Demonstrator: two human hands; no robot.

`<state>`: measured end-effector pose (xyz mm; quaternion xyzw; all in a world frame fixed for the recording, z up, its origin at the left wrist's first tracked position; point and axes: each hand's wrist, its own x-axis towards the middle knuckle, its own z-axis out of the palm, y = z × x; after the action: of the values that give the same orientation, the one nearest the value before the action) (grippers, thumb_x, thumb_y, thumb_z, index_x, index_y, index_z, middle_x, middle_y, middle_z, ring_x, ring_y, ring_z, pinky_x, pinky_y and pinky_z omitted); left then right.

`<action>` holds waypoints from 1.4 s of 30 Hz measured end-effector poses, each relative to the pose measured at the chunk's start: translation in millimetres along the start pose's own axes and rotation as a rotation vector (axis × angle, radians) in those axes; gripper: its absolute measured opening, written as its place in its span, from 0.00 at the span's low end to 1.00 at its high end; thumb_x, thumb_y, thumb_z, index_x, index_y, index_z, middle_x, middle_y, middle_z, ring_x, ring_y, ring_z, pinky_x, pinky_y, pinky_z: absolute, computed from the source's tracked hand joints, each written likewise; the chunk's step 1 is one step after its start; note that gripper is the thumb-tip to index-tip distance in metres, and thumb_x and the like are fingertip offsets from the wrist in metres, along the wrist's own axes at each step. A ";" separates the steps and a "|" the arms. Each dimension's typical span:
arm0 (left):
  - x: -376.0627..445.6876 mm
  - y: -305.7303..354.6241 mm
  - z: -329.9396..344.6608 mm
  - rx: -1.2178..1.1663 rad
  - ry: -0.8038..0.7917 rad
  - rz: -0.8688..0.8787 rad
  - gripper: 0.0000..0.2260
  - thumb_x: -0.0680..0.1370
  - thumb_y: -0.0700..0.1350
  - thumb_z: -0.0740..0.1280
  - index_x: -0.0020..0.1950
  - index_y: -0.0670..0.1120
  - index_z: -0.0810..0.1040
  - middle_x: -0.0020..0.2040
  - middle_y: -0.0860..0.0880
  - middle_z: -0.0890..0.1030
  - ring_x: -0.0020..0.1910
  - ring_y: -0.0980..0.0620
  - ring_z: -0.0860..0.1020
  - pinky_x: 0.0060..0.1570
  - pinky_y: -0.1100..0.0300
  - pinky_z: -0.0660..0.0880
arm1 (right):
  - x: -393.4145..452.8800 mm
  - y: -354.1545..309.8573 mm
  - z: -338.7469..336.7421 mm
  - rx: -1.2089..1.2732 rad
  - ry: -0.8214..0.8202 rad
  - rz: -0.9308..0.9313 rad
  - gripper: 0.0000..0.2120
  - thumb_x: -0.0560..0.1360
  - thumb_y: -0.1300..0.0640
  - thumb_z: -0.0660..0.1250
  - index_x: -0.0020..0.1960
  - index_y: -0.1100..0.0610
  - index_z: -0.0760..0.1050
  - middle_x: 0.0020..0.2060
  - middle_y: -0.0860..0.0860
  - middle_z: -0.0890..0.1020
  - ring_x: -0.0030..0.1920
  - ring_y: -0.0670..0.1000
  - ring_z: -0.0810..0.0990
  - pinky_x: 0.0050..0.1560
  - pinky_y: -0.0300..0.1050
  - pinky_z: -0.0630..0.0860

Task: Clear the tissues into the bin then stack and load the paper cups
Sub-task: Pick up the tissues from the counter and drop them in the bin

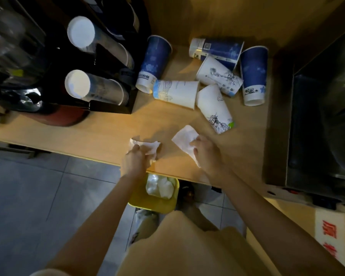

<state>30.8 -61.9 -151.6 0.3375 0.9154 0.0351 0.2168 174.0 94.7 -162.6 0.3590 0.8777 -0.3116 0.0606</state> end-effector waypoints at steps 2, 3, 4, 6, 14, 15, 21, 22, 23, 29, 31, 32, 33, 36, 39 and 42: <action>-9.0 0.3 2.2 -0.070 -0.024 -0.021 0.14 0.75 0.44 0.64 0.59 0.42 0.75 0.55 0.37 0.77 0.50 0.34 0.78 0.47 0.46 0.74 | -3.5 -1.9 3.8 0.065 0.004 0.027 0.09 0.70 0.71 0.62 0.47 0.72 0.77 0.48 0.68 0.77 0.49 0.64 0.76 0.50 0.58 0.74; -13.8 0.0 3.0 -0.097 -0.035 -0.015 0.14 0.75 0.43 0.64 0.59 0.41 0.74 0.56 0.36 0.77 0.51 0.34 0.78 0.48 0.46 0.74 | -5.7 -4.9 6.3 0.057 0.001 0.037 0.07 0.69 0.71 0.62 0.45 0.72 0.77 0.48 0.67 0.78 0.48 0.64 0.77 0.49 0.58 0.75; -19.1 -1.2 4.7 -0.133 -0.042 -0.004 0.13 0.75 0.41 0.64 0.58 0.39 0.74 0.56 0.36 0.77 0.52 0.34 0.77 0.48 0.46 0.73 | -8.5 -7.1 10.2 0.030 0.003 0.036 0.07 0.69 0.72 0.62 0.44 0.72 0.77 0.47 0.67 0.78 0.48 0.64 0.77 0.48 0.56 0.75; -32.5 -5.1 8.3 -0.251 -0.016 0.008 0.10 0.76 0.38 0.61 0.56 0.37 0.73 0.55 0.34 0.77 0.50 0.34 0.77 0.44 0.47 0.73 | -14.5 -11.9 18.4 -0.013 0.032 0.029 0.08 0.69 0.71 0.61 0.42 0.72 0.78 0.46 0.67 0.79 0.46 0.64 0.78 0.46 0.54 0.75; -89.0 -69.3 40.1 -0.480 -0.060 -0.192 0.07 0.73 0.35 0.63 0.49 0.37 0.79 0.45 0.35 0.81 0.46 0.38 0.78 0.40 0.61 0.64 | -60.9 -51.9 59.2 0.147 0.156 0.088 0.07 0.70 0.69 0.62 0.41 0.72 0.78 0.44 0.67 0.79 0.46 0.64 0.77 0.46 0.53 0.73; -95.0 -79.8 44.2 -0.487 -0.061 -0.205 0.07 0.73 0.36 0.64 0.48 0.36 0.79 0.46 0.35 0.81 0.47 0.38 0.78 0.40 0.61 0.64 | -68.2 -57.1 66.6 0.189 0.192 0.096 0.06 0.68 0.69 0.63 0.38 0.72 0.77 0.42 0.67 0.79 0.44 0.64 0.77 0.43 0.50 0.72; -115.5 -123.9 68.4 -0.536 -0.125 -0.272 0.11 0.74 0.36 0.62 0.54 0.36 0.79 0.55 0.35 0.80 0.55 0.38 0.76 0.53 0.55 0.71 | -105.4 -72.9 125.8 0.292 0.211 0.072 0.08 0.65 0.72 0.65 0.38 0.65 0.82 0.40 0.64 0.82 0.42 0.62 0.80 0.42 0.43 0.71; -117.1 -128.1 72.5 -0.540 -0.149 -0.280 0.12 0.74 0.37 0.62 0.55 0.37 0.78 0.57 0.36 0.80 0.56 0.39 0.76 0.56 0.54 0.71 | -109.7 -71.2 137.9 0.310 0.189 0.073 0.09 0.65 0.72 0.65 0.40 0.65 0.83 0.41 0.64 0.82 0.43 0.63 0.80 0.43 0.43 0.71; -117.7 -132.4 78.3 -0.544 -0.164 -0.271 0.13 0.74 0.37 0.62 0.57 0.37 0.78 0.58 0.36 0.79 0.57 0.40 0.76 0.57 0.54 0.71 | -112.0 -68.0 149.6 0.315 0.155 0.091 0.10 0.67 0.72 0.65 0.42 0.64 0.83 0.43 0.65 0.82 0.45 0.63 0.80 0.44 0.43 0.71; -97.6 -159.6 137.3 -0.516 -0.232 -0.218 0.15 0.73 0.35 0.67 0.60 0.38 0.76 0.59 0.38 0.79 0.55 0.41 0.79 0.60 0.54 0.73 | -92.2 -37.9 222.5 0.264 -0.029 0.219 0.10 0.74 0.67 0.62 0.51 0.65 0.81 0.52 0.64 0.82 0.54 0.61 0.78 0.51 0.42 0.68; -84.3 -167.9 165.5 -0.521 -0.261 -0.247 0.13 0.73 0.36 0.66 0.58 0.39 0.78 0.57 0.38 0.81 0.55 0.41 0.80 0.60 0.52 0.74 | -78.3 -22.3 254.4 0.270 -0.048 0.244 0.10 0.73 0.68 0.63 0.51 0.65 0.81 0.52 0.64 0.82 0.55 0.61 0.78 0.53 0.44 0.70; -77.3 -170.8 180.2 -0.530 -0.276 -0.269 0.12 0.73 0.37 0.66 0.56 0.40 0.79 0.55 0.39 0.82 0.53 0.41 0.80 0.59 0.52 0.75 | -70.6 -13.6 271.5 0.275 -0.056 0.256 0.10 0.73 0.69 0.63 0.51 0.65 0.81 0.52 0.64 0.81 0.55 0.61 0.78 0.54 0.44 0.70; -70.2 -175.2 200.6 -0.550 -0.272 -0.274 0.11 0.73 0.38 0.67 0.54 0.42 0.80 0.53 0.39 0.83 0.51 0.41 0.81 0.57 0.50 0.77 | -64.1 -5.0 288.3 0.277 -0.067 0.269 0.10 0.73 0.69 0.63 0.51 0.65 0.81 0.52 0.64 0.81 0.55 0.61 0.78 0.54 0.43 0.70; -46.7 -178.8 252.2 -0.519 -0.258 -0.275 0.08 0.73 0.40 0.67 0.51 0.43 0.82 0.50 0.40 0.84 0.48 0.41 0.81 0.51 0.49 0.79 | -45.4 21.9 338.5 0.239 -0.074 0.270 0.11 0.74 0.68 0.62 0.52 0.65 0.80 0.54 0.62 0.80 0.56 0.59 0.78 0.57 0.45 0.72; -21.9 -177.6 300.1 -0.458 -0.248 -0.245 0.09 0.75 0.38 0.63 0.52 0.40 0.81 0.52 0.38 0.83 0.49 0.40 0.81 0.50 0.50 0.78 | -25.6 49.7 390.9 0.143 -0.108 0.270 0.12 0.75 0.67 0.60 0.54 0.63 0.80 0.56 0.61 0.80 0.57 0.58 0.78 0.56 0.46 0.73; 5.2 -180.1 345.0 -0.414 -0.307 -0.245 0.14 0.76 0.35 0.60 0.59 0.42 0.78 0.58 0.40 0.81 0.55 0.42 0.80 0.56 0.52 0.77 | -0.6 76.3 439.2 0.068 -0.176 0.318 0.14 0.76 0.65 0.57 0.57 0.62 0.77 0.58 0.60 0.78 0.59 0.58 0.76 0.54 0.44 0.72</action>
<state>63.8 -225.5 -503.2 0.1741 0.8793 0.1433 0.4196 173.8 -123.1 -551.5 0.4665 0.7900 -0.3580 0.1735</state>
